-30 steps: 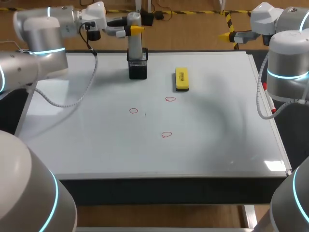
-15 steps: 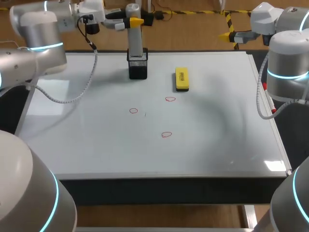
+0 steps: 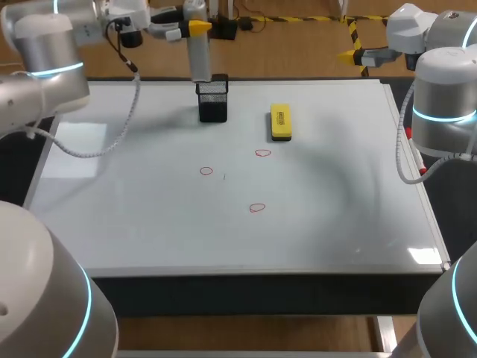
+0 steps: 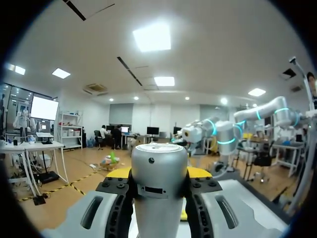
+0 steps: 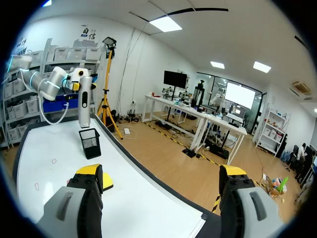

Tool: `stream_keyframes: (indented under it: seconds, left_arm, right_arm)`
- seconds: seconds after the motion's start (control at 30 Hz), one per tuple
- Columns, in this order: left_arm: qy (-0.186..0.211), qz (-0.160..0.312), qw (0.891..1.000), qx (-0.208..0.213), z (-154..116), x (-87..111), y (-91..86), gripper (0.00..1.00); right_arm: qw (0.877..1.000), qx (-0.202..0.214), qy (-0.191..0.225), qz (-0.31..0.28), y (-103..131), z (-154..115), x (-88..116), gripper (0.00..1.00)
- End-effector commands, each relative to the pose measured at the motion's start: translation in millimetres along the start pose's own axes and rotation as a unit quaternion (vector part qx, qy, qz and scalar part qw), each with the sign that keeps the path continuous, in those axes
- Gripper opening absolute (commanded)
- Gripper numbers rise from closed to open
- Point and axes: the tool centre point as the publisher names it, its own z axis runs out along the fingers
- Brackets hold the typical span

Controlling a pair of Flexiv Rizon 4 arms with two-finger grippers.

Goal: Pick up the inspection probe, press it on each red-marked spot on the whiteboard one by one, put down the probe, pick up the eraser, and wipe off all the red marks.

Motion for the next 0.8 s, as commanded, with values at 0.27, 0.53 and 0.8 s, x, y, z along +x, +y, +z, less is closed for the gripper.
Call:
stream_keyframes:
  seconds: [0.27,0.53,0.8]
  left_arm:
    - [-0.014,0.024,1.0,-0.002,-44,22.2,0.1,0.0]
    - [-0.031,0.044,0.999,-0.002,-73,31.6,11.2,0.0]
    - [-0.038,0.058,0.998,-0.005,-93,38.5,26.8,0.0]
  right_arm:
    - [1.0,0.0,0.0,0.0,0,0,0,1.0]
    - [1.0,0.0,0.0,0.0,0,0,0,1.0]
    - [1.0,0.0,0.0,0.0,0,0,0,1.0]
